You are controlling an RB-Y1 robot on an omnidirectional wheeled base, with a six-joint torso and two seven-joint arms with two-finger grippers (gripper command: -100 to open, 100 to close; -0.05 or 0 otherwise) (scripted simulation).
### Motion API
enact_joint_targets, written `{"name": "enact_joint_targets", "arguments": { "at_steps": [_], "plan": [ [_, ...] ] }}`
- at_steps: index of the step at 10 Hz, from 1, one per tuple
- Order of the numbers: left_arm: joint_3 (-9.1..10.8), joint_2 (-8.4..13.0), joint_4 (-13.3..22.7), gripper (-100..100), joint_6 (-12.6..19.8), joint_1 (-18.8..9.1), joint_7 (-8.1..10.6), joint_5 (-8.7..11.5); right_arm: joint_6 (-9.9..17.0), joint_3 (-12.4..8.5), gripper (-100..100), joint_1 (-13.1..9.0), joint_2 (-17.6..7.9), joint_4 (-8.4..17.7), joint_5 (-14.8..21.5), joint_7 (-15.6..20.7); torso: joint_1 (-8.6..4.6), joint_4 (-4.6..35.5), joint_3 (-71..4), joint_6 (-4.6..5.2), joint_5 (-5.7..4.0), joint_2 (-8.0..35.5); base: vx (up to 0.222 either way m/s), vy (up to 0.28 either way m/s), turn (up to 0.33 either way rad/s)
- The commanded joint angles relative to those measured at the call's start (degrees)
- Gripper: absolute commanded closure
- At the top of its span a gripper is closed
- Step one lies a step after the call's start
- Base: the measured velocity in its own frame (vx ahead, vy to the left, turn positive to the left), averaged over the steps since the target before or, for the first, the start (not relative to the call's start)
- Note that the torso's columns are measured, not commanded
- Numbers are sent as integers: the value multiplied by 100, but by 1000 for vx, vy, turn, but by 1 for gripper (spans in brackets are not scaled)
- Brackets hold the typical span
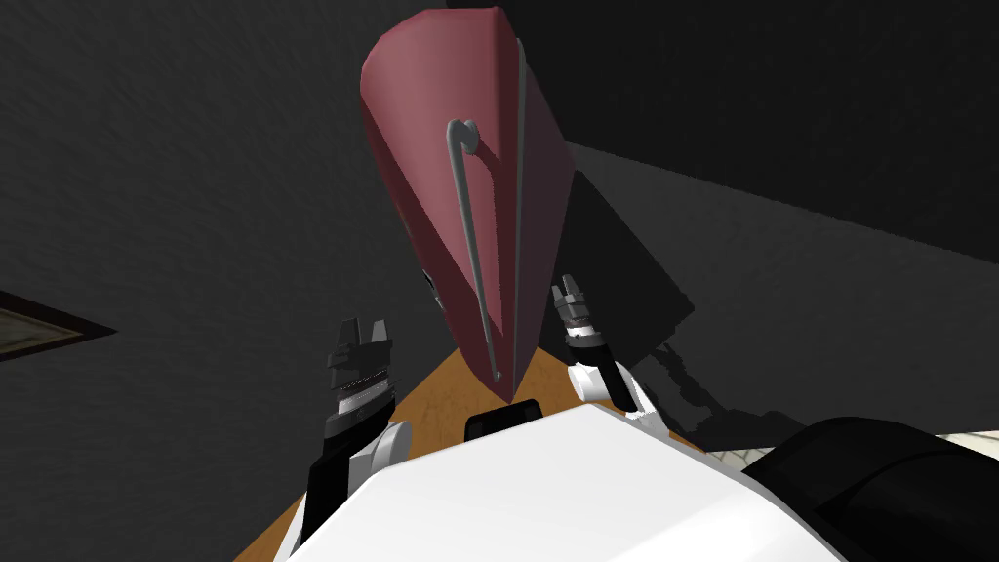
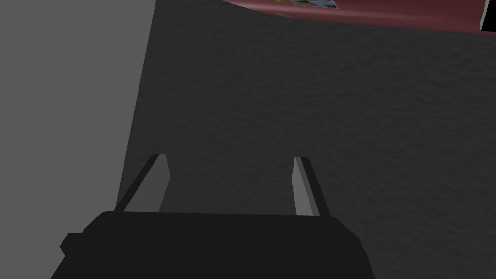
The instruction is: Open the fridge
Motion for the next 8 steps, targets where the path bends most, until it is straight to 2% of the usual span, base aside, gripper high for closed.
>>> {"name": "enact_joint_targets", "arguments": {
  "at_steps": [1,8],
  "plan": [
    [0,0,0,0,0,0,0,0,0,0,0,0,0,0,0,0,0,235,-467,0,0,232,0,0,0],
    [0,0,-2,0,-1,0,0,0,-1,0,0,0,0,-2,0,0,0,3114,-6227,0,0,3116,0,0,0]
  ]
}}
